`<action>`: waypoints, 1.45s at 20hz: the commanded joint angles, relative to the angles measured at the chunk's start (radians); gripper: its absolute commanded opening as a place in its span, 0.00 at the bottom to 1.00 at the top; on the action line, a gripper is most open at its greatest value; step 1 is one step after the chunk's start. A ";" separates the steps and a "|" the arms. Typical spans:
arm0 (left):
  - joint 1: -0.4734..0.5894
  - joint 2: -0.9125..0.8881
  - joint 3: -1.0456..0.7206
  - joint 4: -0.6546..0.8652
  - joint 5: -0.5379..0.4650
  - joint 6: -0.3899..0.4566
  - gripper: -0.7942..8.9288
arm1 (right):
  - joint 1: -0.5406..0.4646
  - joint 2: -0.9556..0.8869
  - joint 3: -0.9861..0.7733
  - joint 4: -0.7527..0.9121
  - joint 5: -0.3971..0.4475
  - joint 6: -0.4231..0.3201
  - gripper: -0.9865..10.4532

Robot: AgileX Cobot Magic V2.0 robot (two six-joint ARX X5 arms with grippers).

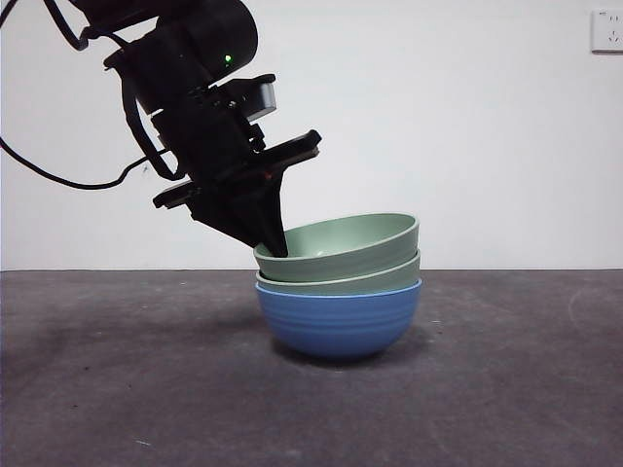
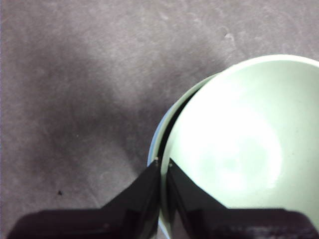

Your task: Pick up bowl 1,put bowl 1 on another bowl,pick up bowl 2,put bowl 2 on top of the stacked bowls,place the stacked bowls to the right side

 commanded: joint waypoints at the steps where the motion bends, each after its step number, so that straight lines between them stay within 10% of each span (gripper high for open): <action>1: -0.005 0.006 0.000 -0.017 0.012 0.001 0.33 | 0.001 0.000 0.001 0.005 0.000 -0.008 0.28; 13: -0.003 -0.108 0.099 -0.207 0.047 0.014 0.38 | 0.001 0.093 0.001 0.014 -0.001 0.003 0.31; 16: -0.004 -0.187 0.158 -0.315 0.047 0.040 0.38 | 0.001 0.196 0.001 0.071 -0.003 0.003 0.51; 29: -0.004 -0.627 0.203 -0.623 0.046 0.074 0.38 | -0.031 0.805 0.001 0.482 -0.114 0.146 0.50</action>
